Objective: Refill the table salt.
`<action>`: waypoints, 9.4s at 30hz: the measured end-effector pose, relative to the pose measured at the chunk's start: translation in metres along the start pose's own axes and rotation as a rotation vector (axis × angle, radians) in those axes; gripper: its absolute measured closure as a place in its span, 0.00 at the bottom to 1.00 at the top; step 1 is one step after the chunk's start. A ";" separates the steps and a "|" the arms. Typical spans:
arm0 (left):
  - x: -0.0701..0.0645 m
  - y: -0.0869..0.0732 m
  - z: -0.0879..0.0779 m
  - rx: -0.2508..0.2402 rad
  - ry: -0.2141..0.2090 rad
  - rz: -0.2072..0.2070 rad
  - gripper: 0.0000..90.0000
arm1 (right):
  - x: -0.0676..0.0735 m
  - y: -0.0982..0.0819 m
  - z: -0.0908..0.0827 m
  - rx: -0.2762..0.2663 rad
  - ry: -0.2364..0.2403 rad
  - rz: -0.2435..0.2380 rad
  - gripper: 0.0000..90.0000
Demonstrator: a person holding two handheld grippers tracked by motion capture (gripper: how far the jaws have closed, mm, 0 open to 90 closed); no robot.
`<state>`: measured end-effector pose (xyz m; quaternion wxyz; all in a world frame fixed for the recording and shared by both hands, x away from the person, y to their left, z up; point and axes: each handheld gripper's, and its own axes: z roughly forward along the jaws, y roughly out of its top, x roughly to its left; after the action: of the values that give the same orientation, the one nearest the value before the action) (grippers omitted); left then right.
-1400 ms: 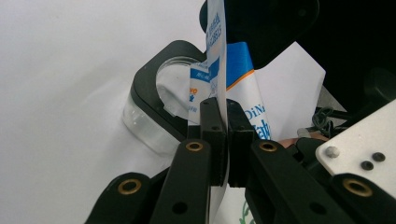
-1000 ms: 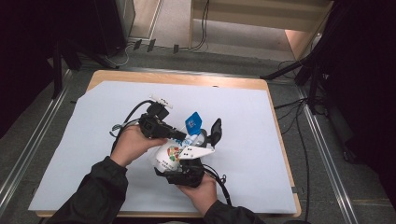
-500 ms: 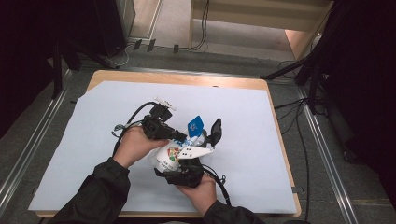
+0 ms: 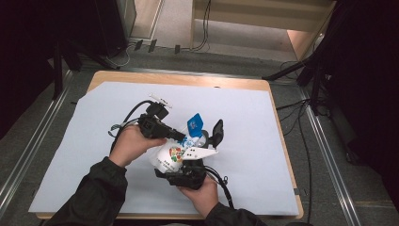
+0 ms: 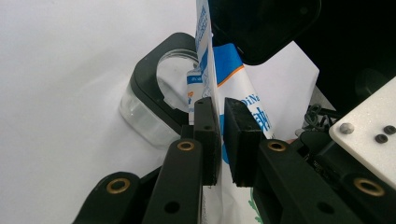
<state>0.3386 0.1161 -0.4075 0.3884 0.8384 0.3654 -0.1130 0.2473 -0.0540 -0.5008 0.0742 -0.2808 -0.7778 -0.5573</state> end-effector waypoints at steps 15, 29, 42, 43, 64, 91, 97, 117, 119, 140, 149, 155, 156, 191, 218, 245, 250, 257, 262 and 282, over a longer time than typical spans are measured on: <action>-0.008 0.001 0.006 0.011 0.047 0.020 1.00 | 0.003 0.000 0.003 0.027 -0.061 -0.041 0.59; -0.008 0.001 0.005 -0.003 0.051 0.025 1.00 | 0.001 0.003 0.001 0.029 -0.053 -0.033 0.67; -0.003 0.001 0.003 -0.008 0.006 0.000 0.92 | -0.001 0.005 -0.003 -0.015 0.017 0.026 0.67; -0.002 0.001 0.003 -0.005 0.005 0.000 0.92 | -0.002 0.005 -0.003 -0.017 0.022 0.029 0.67; -0.006 0.001 0.009 0.008 0.076 0.024 1.00 | -0.005 0.005 -0.002 0.002 0.023 0.054 0.58; -0.006 0.001 0.003 -0.014 0.027 0.015 0.92 | -0.007 0.011 -0.009 -0.026 0.052 0.091 0.67; -0.006 0.001 0.003 -0.002 0.041 0.020 0.96 | -0.007 0.013 -0.009 -0.020 0.062 0.095 0.67; -0.007 0.001 0.006 0.011 0.076 0.026 1.00 | -0.003 0.013 -0.005 0.023 0.014 0.063 0.62; -0.007 0.001 0.005 0.009 0.073 0.025 1.00 | -0.003 0.013 -0.005 0.027 0.007 0.065 0.66; -0.006 0.000 -0.001 -0.011 0.040 0.034 0.91 | -0.003 0.015 -0.008 -0.023 0.045 0.093 0.69; -0.007 -0.003 -0.002 -0.031 0.061 0.074 0.94 | -0.003 0.016 -0.009 -0.021 0.050 0.088 0.69; -0.009 -0.003 -0.001 -0.036 0.073 0.095 0.95 | -0.003 0.016 -0.009 -0.022 0.050 0.089 0.70; -0.009 -0.003 -0.001 -0.031 0.079 0.091 0.96 | -0.003 0.016 -0.009 -0.022 0.051 0.087 0.70; -0.012 0.001 -0.002 -0.010 0.077 0.062 1.00 | -0.001 0.013 -0.006 -0.033 0.067 0.115 0.64; -0.013 0.001 -0.002 -0.024 0.080 0.063 1.00 | 0.000 0.013 -0.005 -0.014 0.043 0.091 0.72; -0.015 0.000 -0.001 -0.021 0.076 0.077 1.00 | 0.000 0.015 -0.005 -0.009 0.049 0.086 0.72; -0.015 0.000 0.000 -0.021 0.075 0.077 1.00 | 0.001 0.015 -0.005 -0.008 0.048 0.084 0.72; -0.015 0.000 0.000 -0.025 0.074 0.082 1.00 | 0.000 0.015 -0.005 -0.008 0.049 0.085 0.72; -0.015 0.001 0.000 -0.023 0.076 0.084 1.00 | 0.001 0.015 -0.006 -0.008 0.054 0.093 0.72; -0.015 0.000 0.001 -0.025 0.076 0.085 1.00 | 0.000 0.016 -0.006 -0.006 0.056 0.107 0.72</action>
<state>0.3286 0.1075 -0.4010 0.3893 0.8518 0.3453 -0.0600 0.2542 -0.0556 -0.4852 0.1250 -0.3065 -0.7577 -0.5624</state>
